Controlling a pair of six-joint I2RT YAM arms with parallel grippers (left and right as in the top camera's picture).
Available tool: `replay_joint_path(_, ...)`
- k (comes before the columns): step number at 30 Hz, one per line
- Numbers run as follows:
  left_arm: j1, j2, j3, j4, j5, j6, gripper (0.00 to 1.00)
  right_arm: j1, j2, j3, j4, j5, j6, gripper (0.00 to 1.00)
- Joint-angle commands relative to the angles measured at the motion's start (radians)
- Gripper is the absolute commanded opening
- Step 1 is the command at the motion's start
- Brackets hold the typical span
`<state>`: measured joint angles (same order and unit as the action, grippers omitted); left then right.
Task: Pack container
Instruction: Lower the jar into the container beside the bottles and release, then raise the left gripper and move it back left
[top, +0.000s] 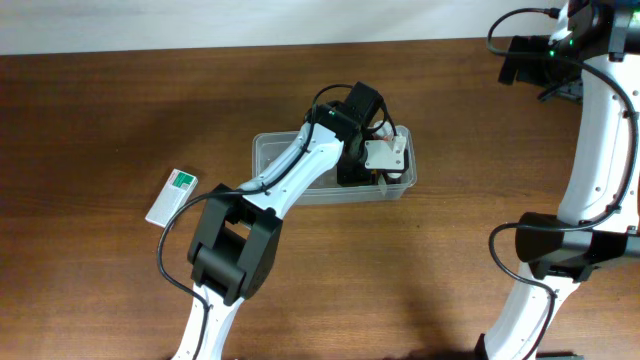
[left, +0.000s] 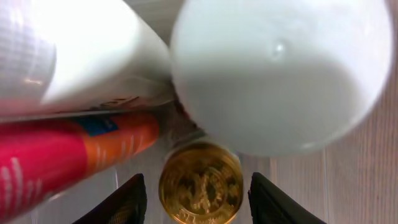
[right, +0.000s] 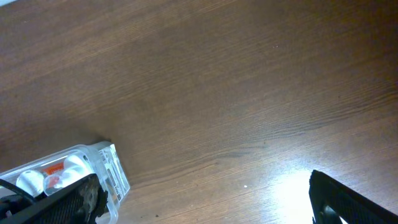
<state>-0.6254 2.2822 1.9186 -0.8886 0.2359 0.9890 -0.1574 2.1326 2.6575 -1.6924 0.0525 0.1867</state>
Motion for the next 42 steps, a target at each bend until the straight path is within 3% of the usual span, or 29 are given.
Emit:
replay_joint_path(1,-0.003,0.008,-0.002,-0.001,0.023,0.015,0.54,-0.001,-0.005,0.019,-0.006,0.005,0.010,0.98)
replay_joint_path(18,-0.016,-0.018,0.025,-0.024,0.007,0.009,0.55,-0.001,-0.005,0.019,-0.006,0.005,0.010,0.98)
replay_joint_path(28,-0.016,-0.151,0.042,-0.040,-0.053,-0.008,0.54,-0.001,-0.005,0.019,-0.006,0.005,0.010,0.98)
replay_joint_path(31,-0.016,-0.210,0.042,-0.048,-0.091,-0.009,0.86,-0.001,-0.005,0.019,-0.006,0.005,0.010,0.98)
replay_joint_path(32,-0.016,-0.231,0.042,-0.049,-0.108,-0.028,0.96,-0.001,-0.005,0.019,-0.006,0.005,0.010,0.98)
replay_joint_path(33,-0.016,-0.248,0.042,-0.048,-0.127,-0.056,0.99,-0.001,-0.005,0.019,-0.006,0.005,0.010,0.98)
replay_joint_path(42,0.070,-0.436,0.042,-0.104,-0.289,-0.548,0.99,-0.001,-0.005,0.019,-0.006,0.005,0.010,0.98)
